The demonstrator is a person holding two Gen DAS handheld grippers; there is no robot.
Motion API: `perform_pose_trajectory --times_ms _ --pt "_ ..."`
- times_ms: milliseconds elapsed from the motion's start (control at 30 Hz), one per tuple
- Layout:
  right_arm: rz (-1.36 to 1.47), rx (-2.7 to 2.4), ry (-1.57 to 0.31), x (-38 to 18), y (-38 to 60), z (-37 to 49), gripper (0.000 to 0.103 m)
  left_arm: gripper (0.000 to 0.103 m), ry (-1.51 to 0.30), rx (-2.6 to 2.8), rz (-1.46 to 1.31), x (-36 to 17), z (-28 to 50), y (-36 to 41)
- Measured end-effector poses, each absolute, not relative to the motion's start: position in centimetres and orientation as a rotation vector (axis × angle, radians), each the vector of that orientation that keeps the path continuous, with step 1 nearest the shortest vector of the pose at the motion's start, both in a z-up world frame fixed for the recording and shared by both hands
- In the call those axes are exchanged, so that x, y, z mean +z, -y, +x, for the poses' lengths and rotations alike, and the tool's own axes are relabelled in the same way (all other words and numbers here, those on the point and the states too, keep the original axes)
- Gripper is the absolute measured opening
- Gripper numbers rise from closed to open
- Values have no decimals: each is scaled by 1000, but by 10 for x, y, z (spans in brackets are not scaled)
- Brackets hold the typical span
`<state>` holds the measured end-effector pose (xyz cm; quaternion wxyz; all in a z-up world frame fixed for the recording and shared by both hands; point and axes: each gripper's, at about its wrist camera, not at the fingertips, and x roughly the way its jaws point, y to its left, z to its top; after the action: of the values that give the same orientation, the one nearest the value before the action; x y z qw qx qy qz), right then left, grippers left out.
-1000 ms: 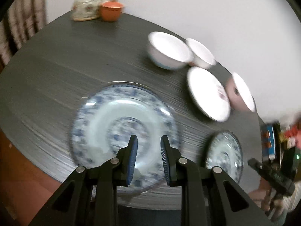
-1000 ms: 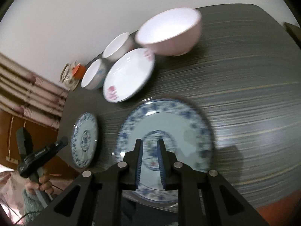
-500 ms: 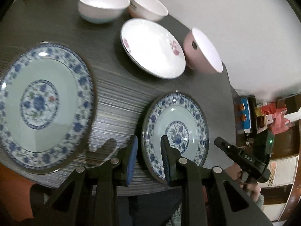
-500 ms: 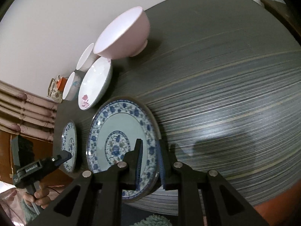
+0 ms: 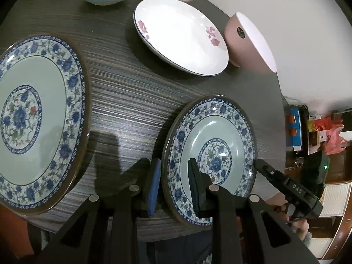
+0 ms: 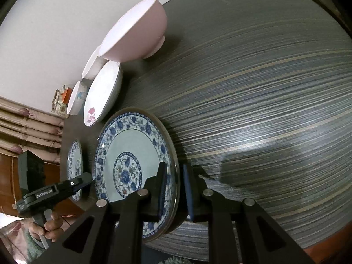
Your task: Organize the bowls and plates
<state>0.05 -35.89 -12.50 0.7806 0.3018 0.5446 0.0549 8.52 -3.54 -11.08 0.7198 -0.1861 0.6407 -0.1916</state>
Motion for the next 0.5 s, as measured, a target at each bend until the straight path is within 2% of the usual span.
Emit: perform_pose_trajectory --times_ms 500 --pt "678 132 -1185 -134 359 6 15 19 -1446 -411 -359 -127 92 50"
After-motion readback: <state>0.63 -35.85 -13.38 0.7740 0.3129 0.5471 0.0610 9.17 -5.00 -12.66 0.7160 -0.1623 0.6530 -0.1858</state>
